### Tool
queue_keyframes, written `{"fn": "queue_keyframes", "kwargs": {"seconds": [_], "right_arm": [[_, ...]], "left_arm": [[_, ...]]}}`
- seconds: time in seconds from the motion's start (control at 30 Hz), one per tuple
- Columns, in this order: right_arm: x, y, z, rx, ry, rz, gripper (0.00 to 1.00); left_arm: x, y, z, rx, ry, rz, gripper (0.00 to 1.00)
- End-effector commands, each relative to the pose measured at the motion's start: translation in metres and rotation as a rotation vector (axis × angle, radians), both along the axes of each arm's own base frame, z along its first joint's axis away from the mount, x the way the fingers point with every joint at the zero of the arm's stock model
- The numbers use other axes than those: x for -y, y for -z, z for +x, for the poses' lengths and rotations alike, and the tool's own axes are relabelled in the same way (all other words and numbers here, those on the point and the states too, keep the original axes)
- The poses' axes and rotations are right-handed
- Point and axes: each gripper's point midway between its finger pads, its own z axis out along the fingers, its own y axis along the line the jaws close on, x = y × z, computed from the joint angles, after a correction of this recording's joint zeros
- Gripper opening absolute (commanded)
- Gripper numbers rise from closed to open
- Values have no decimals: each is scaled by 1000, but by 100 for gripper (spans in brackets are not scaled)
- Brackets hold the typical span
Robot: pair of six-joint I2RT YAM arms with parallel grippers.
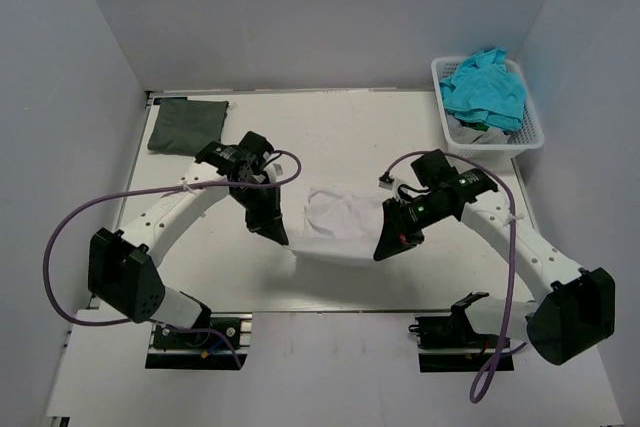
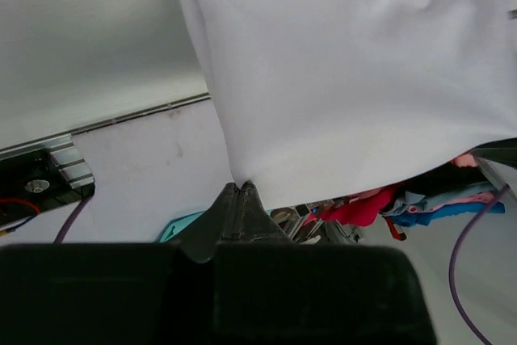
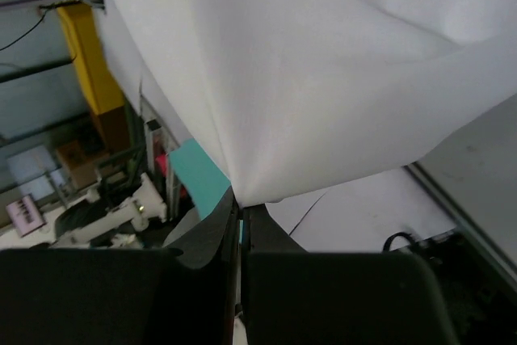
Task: Fold and stack the t-shirts
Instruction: Fold the long partially folded tshirt into a neat square
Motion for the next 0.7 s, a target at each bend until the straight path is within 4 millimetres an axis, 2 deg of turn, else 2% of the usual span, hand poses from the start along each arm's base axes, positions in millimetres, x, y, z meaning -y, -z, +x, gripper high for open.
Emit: {"fn": "queue_keyframes", "kwargs": {"seconds": [0.0, 0.13, 0.23, 0.33, 0.4, 0.47, 0.5, 0.67], "right_arm": [[2, -25, -33, -145, -43, 82, 0], [-4, -26, -37, -190, -55, 156, 0], [-5, -27, -39, -217, -56, 188, 0], [-9, -27, -37, -227, -45, 250, 0], [-9, -24, -38, -267, -35, 271, 0], [-11, -19, -32, -259, -25, 291, 0], [-11, -17, -30, -269, -17, 296, 0], [-13, -16, 2, -206, 14, 320, 0]], "left_arm": [[-8, -32, -13, -12, 23, 0, 0], [-7, -30, -10, -21, 44, 9, 0], [-5, -28, 0, 3, 50, 21, 0], [-3, -28, 20, 53, 34, 13, 0], [3, -28, 41, 121, 28, 11, 0], [9, -27, 66, 185, -2, 24, 0], [12, -25, 71, 193, -12, 17, 0], [26, -23, 110, 298, -83, -1, 0]]}}
